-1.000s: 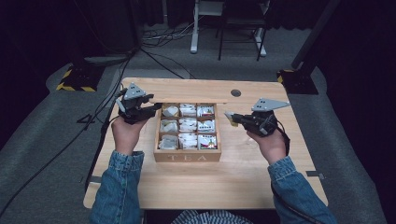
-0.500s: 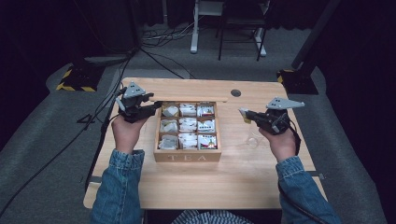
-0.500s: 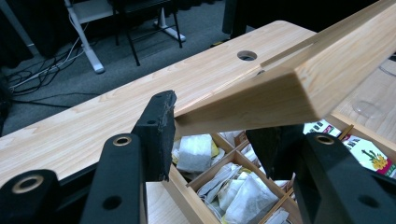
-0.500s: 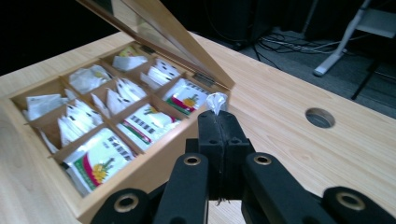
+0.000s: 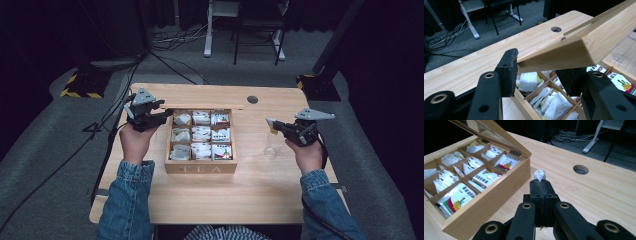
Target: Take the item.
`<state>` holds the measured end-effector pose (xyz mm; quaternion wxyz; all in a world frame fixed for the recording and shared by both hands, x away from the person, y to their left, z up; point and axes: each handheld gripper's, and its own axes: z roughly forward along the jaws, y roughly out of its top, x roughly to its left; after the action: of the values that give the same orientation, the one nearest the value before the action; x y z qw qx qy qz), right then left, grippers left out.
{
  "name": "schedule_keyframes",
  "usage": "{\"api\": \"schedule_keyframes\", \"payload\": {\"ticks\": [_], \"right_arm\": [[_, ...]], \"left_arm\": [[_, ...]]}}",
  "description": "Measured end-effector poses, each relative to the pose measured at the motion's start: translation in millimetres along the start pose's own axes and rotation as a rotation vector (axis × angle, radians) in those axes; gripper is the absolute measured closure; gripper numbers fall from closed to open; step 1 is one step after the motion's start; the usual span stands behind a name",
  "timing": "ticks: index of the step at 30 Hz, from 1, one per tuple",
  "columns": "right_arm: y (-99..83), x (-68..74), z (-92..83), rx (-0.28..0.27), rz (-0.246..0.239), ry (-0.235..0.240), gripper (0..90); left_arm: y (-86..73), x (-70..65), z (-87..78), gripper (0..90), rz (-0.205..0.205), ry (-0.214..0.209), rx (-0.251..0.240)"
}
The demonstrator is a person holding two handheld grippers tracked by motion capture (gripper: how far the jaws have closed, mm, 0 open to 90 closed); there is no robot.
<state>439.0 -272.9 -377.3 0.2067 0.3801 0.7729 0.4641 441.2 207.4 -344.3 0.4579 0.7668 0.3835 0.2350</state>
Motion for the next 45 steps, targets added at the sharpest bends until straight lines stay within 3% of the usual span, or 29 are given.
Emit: {"api": "schedule_keyframes", "payload": {"ticks": [8,21,22,24,27,35,45], "right_arm": [[-17.5,-11.3,-3.0,0.005,0.046,-0.023,89.9],[-38.1,-15.3,-0.5,0.019,0.082,-0.017,89.4],[-39.2,-15.7,-0.5,0.019,0.081,-0.014,86.8],[-41.4,-17.5,0.2,0.01,0.081,-0.015,72.6],[-43.6,-19.5,-1.6,0.0,0.098,-0.026,65.0],[-46.0,-26.9,-9.2,0.007,0.098,-0.058,58.0],[-56.6,-38.7,-14.6,0.038,0.107,-0.101,57.4]], "left_arm": [[0.0,-0.1,0.1,52.5,0.0,0.002,-0.001],[-0.1,-0.7,0.9,51.7,-0.002,0.0,0.004],[-0.1,-0.6,0.8,51.7,-0.001,0.0,0.005],[-0.1,-0.7,0.9,51.7,-0.002,0.0,0.004],[-0.1,-0.8,0.8,51.7,0.0,0.001,0.005],[-0.3,-1.5,0.8,51.7,-0.001,0.001,0.008],[-1.2,-3.7,-0.3,51.7,0.011,0.006,0.025]]}}
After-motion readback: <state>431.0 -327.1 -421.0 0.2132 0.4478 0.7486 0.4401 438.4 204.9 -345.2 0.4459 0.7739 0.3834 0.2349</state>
